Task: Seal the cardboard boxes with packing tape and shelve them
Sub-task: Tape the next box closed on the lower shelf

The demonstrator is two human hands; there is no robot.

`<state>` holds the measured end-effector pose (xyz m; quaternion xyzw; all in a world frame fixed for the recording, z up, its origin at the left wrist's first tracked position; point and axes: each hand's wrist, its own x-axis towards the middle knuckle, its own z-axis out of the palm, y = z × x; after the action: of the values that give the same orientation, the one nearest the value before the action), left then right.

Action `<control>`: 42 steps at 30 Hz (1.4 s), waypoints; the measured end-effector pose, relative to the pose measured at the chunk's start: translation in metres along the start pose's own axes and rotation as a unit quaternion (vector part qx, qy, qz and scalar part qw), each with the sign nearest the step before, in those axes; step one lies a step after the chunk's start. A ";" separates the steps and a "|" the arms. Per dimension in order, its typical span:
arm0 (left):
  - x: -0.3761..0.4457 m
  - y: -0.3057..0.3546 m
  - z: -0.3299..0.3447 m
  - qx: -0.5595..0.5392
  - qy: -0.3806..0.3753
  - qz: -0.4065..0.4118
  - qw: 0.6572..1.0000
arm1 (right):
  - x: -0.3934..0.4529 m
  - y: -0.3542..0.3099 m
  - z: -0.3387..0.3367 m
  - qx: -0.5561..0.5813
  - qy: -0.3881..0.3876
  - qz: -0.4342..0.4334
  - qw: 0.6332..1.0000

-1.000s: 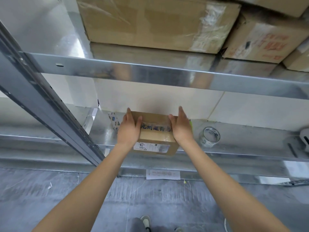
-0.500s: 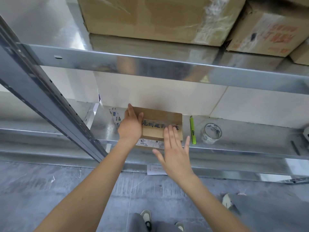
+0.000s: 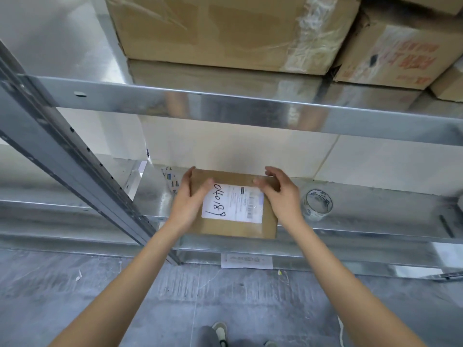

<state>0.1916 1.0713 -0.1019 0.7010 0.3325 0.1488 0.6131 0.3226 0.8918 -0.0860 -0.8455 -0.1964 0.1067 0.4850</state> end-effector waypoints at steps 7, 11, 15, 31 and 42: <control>0.025 -0.023 0.027 0.008 -0.040 -0.057 0.998 | 0.042 0.034 0.030 -0.102 -0.035 0.117 0.987; 0.035 -0.025 0.026 0.005 -0.053 -0.058 0.997 | 0.046 0.028 0.034 -0.358 -0.078 0.015 0.930; 0.033 -0.022 0.027 0.013 -0.039 -0.065 0.997 | 0.035 0.019 0.033 -0.400 -0.138 -0.032 0.906; 0.025 -0.012 0.025 -0.010 -0.065 -0.107 0.992 | -0.060 0.047 0.009 -0.288 -0.064 -0.181 0.938; 0.024 0.019 0.022 0.036 0.007 -0.103 0.994 | 0.047 -0.006 -0.001 -0.306 -0.116 -0.058 0.943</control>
<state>0.2280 1.0701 -0.0925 0.6836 0.4122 0.0772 0.5973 0.3642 0.9142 -0.0795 -0.9219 -0.3235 0.1105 0.1821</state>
